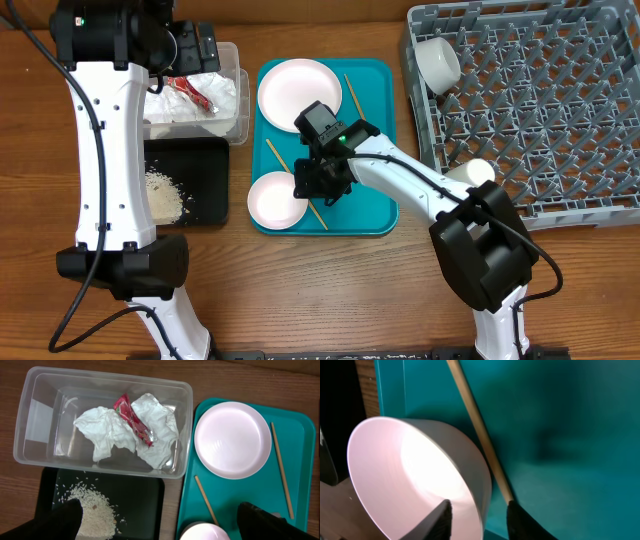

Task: Sort waste into correct bins and load items into the dishwasher
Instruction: 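Reach the right gripper to the pink-rimmed bowl and grasp it, then carry the pink bowl into the dish rack and set it down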

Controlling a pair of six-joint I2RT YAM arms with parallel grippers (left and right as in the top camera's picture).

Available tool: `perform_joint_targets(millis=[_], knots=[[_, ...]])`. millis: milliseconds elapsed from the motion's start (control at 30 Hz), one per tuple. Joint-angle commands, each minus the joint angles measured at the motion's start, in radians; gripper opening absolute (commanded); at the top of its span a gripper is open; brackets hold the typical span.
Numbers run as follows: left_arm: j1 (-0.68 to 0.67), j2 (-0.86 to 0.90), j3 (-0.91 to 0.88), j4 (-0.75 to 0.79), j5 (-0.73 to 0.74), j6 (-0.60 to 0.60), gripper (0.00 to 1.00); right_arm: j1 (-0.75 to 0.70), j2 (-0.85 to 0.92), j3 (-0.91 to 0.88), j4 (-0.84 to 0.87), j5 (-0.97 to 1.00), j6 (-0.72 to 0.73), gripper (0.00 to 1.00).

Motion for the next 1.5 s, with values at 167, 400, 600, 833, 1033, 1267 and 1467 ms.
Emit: perform_joint_targets(millis=[167,400,600,833,1033,1267,1467], knots=[[-0.002,-0.005,0.016,0.002,-0.012,-0.017,1.00,-0.003,-0.001,-0.004,0.002,0.047,0.044,0.32],[-0.002,-0.005,0.016,0.002,-0.012,-0.017,1.00,0.005,0.000,-0.004,0.003,0.073,0.047,0.31],[-0.002,-0.005,0.016,0.002,-0.012,-0.017,1.00,0.005,0.000,-0.023,0.009,0.074,0.051,0.23],[-0.002,-0.005,0.016,0.002,-0.012,-0.017,1.00,0.005,0.000,-0.025,0.015,0.077,0.051,0.16],[-0.002,-0.005,0.016,0.002,-0.012,-0.017,1.00,0.001,-0.007,-0.011,0.004,0.079,0.050,0.04],[-0.002,-0.005,0.016,0.002,-0.012,-0.017,1.00,-0.094,-0.211,0.160,-0.177,0.419,0.017,0.04],[-0.002,-0.005,0.016,0.002,-0.012,-0.017,1.00,-0.140,-0.452,0.288,-0.206,1.023,-0.132,0.04]])
